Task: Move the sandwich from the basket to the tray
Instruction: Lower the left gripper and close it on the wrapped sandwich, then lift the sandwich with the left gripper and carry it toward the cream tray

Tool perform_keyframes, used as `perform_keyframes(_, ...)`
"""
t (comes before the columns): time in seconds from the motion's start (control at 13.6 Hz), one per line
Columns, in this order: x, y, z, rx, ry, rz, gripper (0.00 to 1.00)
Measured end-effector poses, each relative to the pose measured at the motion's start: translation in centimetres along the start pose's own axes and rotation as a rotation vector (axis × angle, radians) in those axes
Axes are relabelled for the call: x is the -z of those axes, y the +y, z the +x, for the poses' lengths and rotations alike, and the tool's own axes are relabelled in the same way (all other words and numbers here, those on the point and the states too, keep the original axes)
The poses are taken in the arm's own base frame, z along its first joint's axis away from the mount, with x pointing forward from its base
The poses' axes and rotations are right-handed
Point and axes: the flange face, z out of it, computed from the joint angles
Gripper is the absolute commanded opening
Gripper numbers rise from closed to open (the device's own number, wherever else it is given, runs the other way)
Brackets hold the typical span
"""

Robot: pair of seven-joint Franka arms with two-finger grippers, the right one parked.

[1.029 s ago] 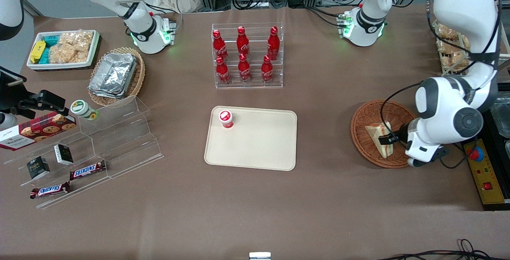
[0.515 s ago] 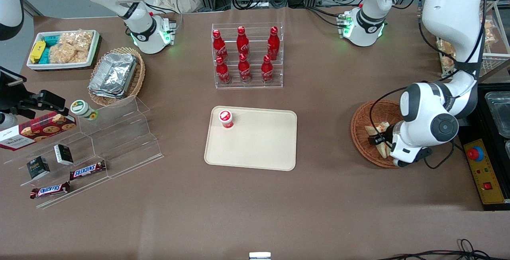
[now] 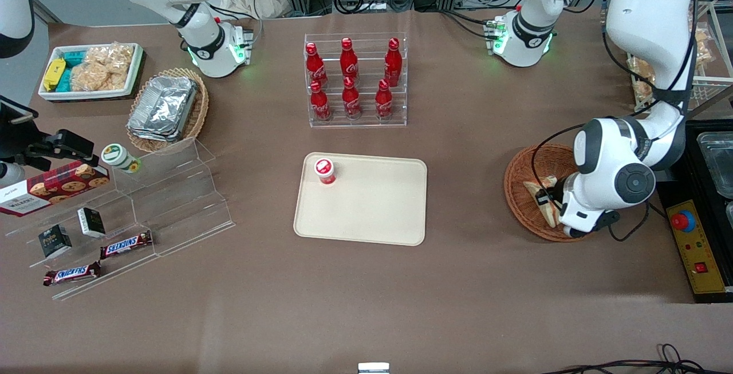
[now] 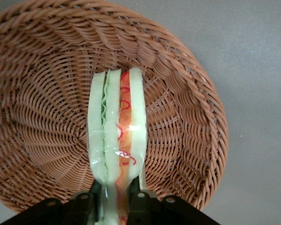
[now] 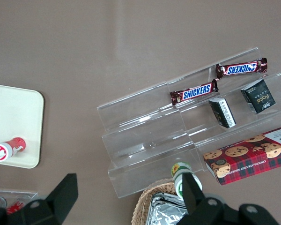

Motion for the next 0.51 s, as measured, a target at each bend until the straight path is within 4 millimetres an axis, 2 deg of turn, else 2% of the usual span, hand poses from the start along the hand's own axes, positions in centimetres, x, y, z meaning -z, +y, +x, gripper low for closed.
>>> perform_keyframes(0.07,1.3,-0.1,-0.1,-0.005,-0.001,0.003,0.18)
perform_keyframes(0.15,3.5,-0.1,-0.3,-0.015,-0.001,0.006,0.18)
perform_keyframes(0.37,13.2,-0.6,-1.5,-0.052,0.021,-0.003,0.18)
perform_keyframes(0.51,19.2,-0.6,-3.0,-0.071,0.038,-0.011,0.18)
